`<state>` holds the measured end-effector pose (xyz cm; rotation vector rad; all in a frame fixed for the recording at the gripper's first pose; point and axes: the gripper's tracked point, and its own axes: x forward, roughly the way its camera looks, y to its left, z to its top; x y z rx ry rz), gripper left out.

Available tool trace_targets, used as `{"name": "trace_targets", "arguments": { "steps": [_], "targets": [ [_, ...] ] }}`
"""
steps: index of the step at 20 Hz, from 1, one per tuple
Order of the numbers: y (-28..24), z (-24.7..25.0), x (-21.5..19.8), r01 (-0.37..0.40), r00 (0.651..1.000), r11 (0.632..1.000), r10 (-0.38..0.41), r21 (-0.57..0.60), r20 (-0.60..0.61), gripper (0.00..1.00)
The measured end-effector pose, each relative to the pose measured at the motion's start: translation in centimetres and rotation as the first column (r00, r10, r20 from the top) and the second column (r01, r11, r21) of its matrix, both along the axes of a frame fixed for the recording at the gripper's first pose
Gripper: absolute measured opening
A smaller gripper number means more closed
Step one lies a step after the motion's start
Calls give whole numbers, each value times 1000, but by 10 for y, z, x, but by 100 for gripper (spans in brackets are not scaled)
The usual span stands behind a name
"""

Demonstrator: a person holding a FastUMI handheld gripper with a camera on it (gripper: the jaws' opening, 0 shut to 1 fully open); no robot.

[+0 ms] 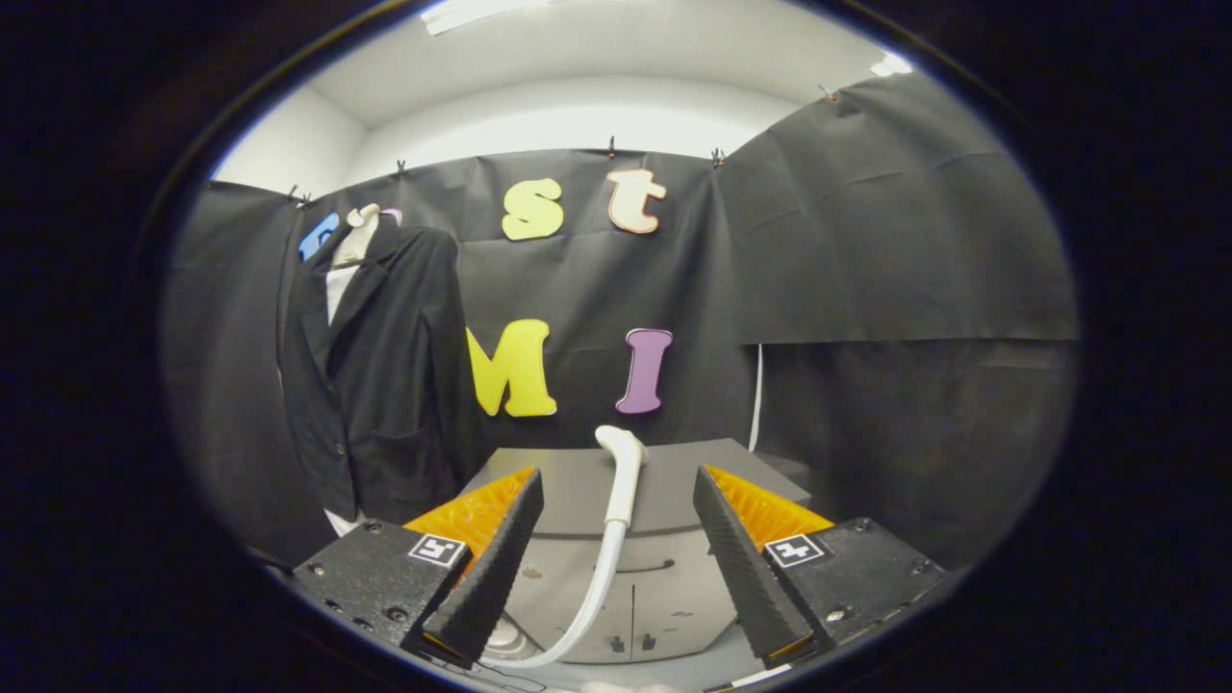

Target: Iron the clothes twice with a garment steamer, once on the left side and once on the right side.

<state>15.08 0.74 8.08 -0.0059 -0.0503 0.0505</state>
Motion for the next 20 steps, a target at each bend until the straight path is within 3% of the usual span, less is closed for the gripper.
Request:
{"name": "trace_targets", "arguments": {
  "steps": [7, 12, 20],
  "targets": [
    [11, -4, 118, -47, 997, 999, 46, -15, -70, 98],
    [4, -27, 192, -39, 988, 999, 34, -27, -150, 98],
    [3, -88, 256, -51, 945, 999, 42, -18, -325, 98]
  ]
}}
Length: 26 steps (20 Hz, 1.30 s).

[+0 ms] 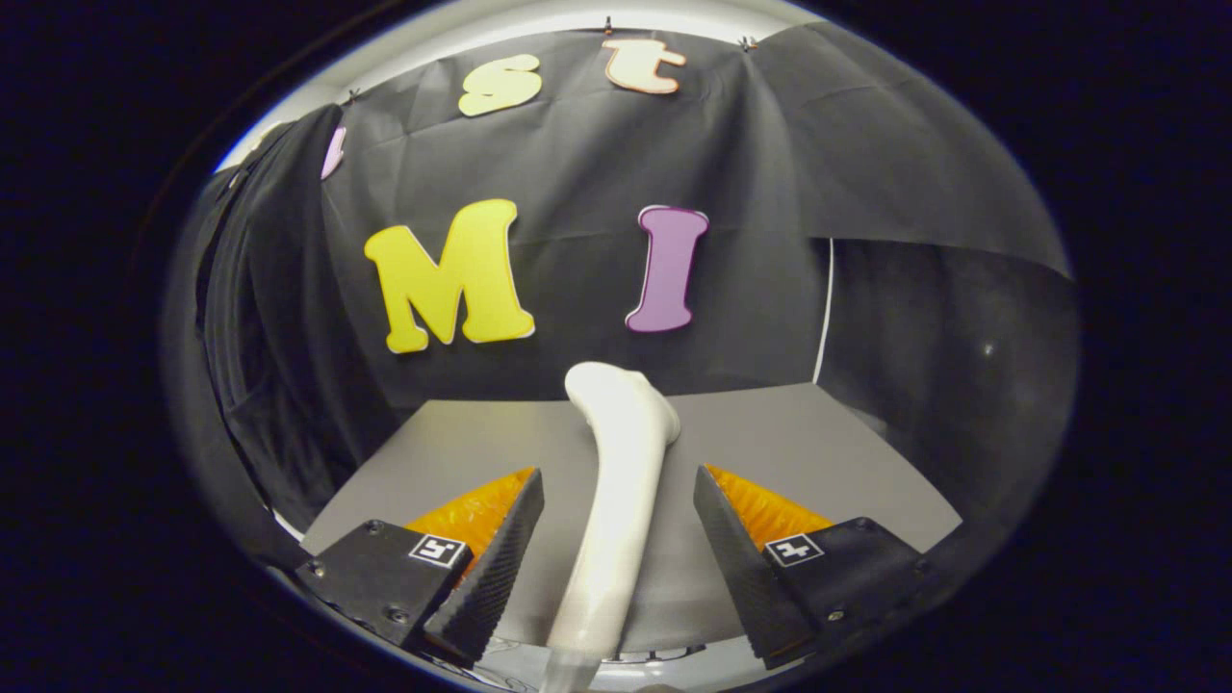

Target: Iron the clothes twice with a garment steamer, once on the left side and once on the right side.

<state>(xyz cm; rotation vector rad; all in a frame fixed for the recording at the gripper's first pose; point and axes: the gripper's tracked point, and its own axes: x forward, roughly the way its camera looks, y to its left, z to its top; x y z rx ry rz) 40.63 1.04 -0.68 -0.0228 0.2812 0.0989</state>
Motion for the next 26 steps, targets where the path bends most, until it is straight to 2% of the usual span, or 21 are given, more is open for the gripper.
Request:
{"name": "trace_targets", "arguments": {
  "steps": [5, 11, 12, 16, 19, 20, 24, 26],
  "targets": [
    [2, -26, 4, -25, 997, 1000, 25, 6, -71, 96],
    [3, -40, 9, -38, 995, 999, 38, -1, -90, 81],
    [2, -41, 8, -38, 994, 999, 37, -4, -101, 74],
    [0, -41, 7, -42, 984, 998, 33, -50, -175, 74],
    [-2, -38, 9, -16, 974, 1000, 13, -8, -225, 72],
    [-1, -37, 9, 1, 970, 1000, 4, 20, -244, 68],
    [3, -37, 12, -12, 953, 995, 42, 101, -301, 50],
    [3, -35, 14, -12, 947, 989, 60, 150, -316, 46]
  ]
}}
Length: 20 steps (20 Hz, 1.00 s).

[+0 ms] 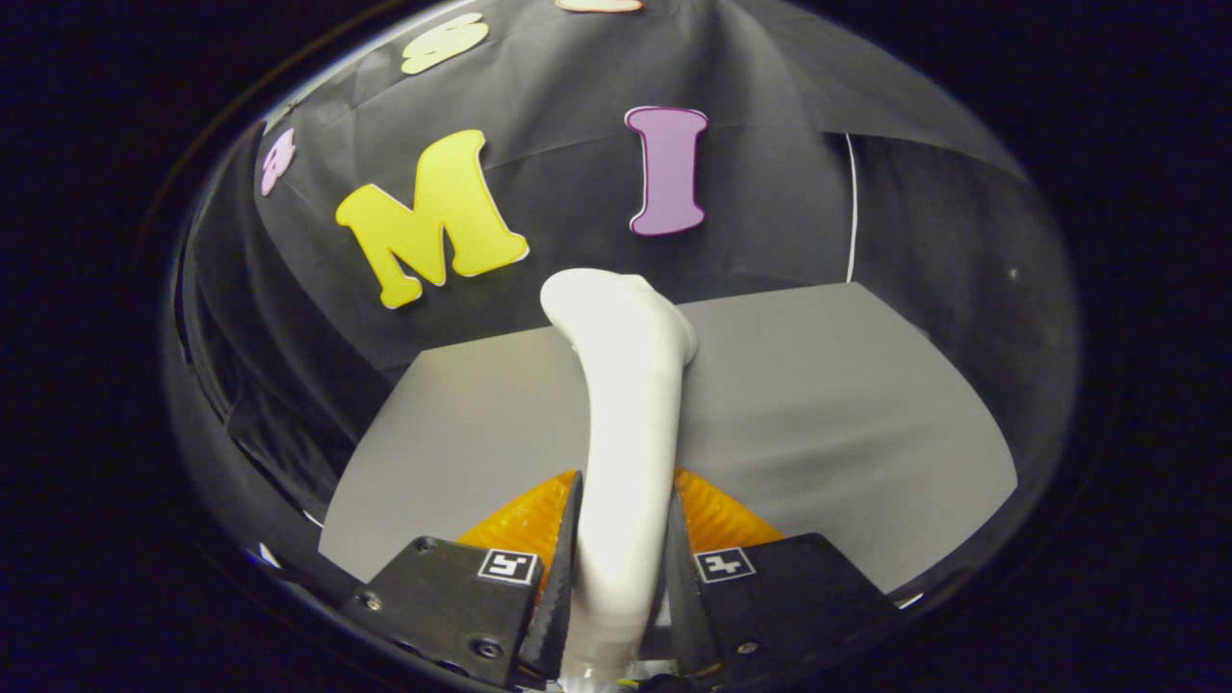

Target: Iron the clothes twice with a garment steamer, once on the left side and once on the right side.

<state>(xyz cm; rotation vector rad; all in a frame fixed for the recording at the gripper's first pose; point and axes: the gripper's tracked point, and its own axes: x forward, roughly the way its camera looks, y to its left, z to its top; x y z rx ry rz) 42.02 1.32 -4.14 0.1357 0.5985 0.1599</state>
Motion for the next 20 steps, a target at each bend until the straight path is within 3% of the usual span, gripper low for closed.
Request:
{"name": "trace_targets", "arguments": {
  "steps": [4, 11, 15, 20],
  "targets": [
    [6, 5, -7, -48, 999, 995, 49, 93, -11, 37],
    [25, 55, -45, -95, 982, 994, 83, 63, 167, 35],
    [42, 119, -78, -94, 945, 994, 69, 63, 319, 35],
    [75, 195, -120, -56, 874, 996, 14, 73, 486, 35]
  ]
}}
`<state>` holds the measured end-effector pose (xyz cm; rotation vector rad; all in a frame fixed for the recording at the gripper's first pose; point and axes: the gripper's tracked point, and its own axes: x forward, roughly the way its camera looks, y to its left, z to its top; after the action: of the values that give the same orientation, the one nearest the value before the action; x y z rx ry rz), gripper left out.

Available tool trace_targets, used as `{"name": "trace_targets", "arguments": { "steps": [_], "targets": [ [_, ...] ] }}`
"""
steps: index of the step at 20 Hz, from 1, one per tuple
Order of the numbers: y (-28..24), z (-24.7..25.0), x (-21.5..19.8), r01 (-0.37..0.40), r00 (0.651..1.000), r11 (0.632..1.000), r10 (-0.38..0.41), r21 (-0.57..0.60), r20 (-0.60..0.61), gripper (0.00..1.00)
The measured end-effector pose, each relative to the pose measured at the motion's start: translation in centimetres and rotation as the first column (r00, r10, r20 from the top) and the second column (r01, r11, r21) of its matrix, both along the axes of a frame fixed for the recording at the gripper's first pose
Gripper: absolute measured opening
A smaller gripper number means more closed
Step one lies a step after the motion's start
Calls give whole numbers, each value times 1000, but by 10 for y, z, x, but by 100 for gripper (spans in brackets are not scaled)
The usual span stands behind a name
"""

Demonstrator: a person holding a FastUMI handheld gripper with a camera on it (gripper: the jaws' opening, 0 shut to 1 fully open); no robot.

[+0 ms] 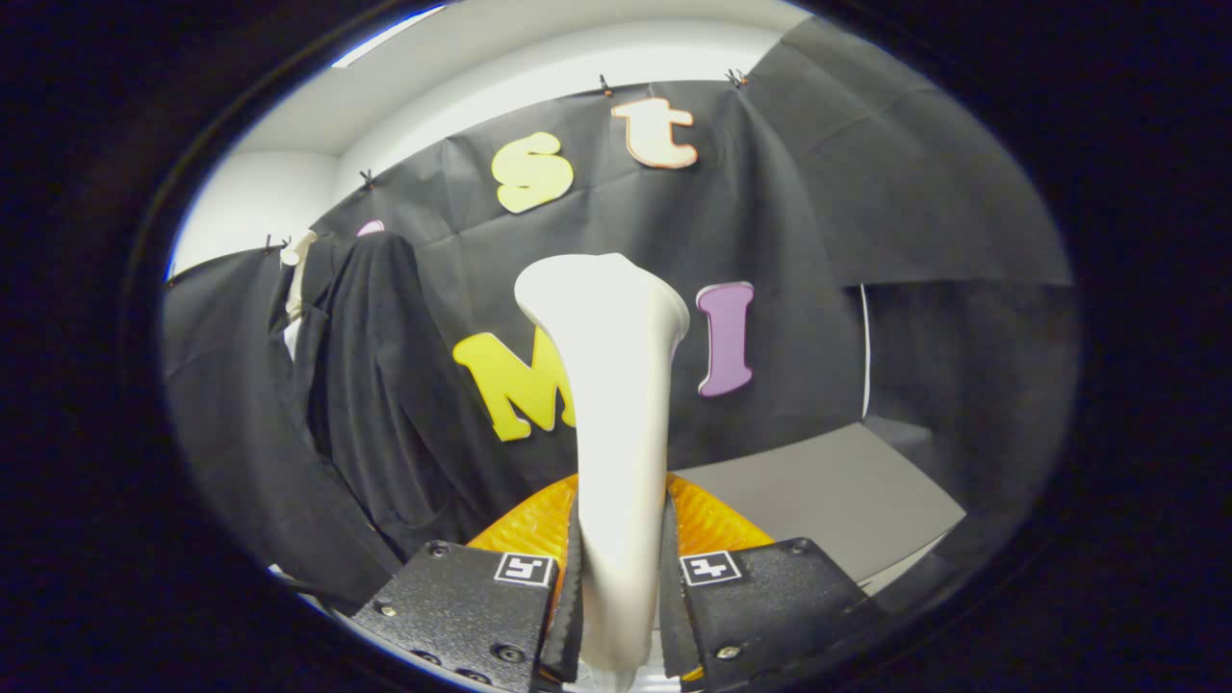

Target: Iron the clothes twice with a garment steamer, once on the left side and once on the right side.

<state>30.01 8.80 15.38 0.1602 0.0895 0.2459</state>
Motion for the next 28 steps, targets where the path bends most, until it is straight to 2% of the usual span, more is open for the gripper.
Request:
{"name": "trace_targets", "arguments": {
  "steps": [8, 16, 23, 28],
  "targets": [
    [103, 86, -42, 52, 981, 999, -51, 3, 187, 35],
    [222, 141, -58, 22, 952, 999, -14, -23, 306, 35],
    [285, 135, -36, -10, 964, 998, 27, -67, 265, 35],
    [295, 119, -23, -14, 975, 996, 34, -90, 220, 35]
  ]
}}
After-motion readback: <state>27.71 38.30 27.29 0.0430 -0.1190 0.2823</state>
